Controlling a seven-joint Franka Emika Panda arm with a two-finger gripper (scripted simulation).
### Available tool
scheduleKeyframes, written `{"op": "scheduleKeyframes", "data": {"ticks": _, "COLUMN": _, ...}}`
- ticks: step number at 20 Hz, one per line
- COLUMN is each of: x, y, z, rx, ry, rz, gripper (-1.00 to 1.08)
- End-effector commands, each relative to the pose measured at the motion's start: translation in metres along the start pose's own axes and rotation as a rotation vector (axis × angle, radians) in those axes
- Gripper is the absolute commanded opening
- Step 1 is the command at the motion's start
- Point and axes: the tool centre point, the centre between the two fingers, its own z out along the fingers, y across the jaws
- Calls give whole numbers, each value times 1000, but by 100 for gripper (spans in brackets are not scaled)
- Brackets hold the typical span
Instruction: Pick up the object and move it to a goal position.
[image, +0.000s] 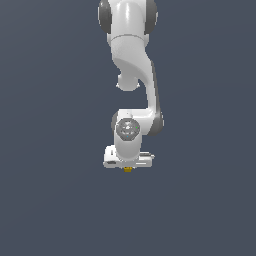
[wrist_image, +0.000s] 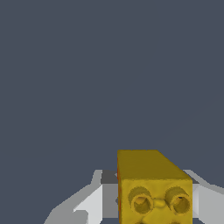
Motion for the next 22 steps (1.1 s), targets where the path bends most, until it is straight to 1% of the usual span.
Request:
{"op": "scheduleKeyframes", "data": {"ticks": 1, "x": -3, "y": 0, "z": -10, "rx": 0, "ry": 2, "rz": 0, "gripper": -100}}
{"op": "scheduleKeyframes", "data": {"ticks": 5, "x": -10, "y": 0, "z": -33, "rx": 0, "ry": 2, "rz": 0, "gripper": -100}}
{"op": "scheduleKeyframes", "data": {"ticks": 9, "x": -20, "y": -1, "z": -64, "rx": 0, "ry": 2, "rz": 0, "gripper": -100}}
{"op": "scheduleKeyframes", "data": {"ticks": 22, "x": -62, "y": -2, "z": -203, "rx": 0, "ry": 2, "rz": 0, "gripper": -100}}
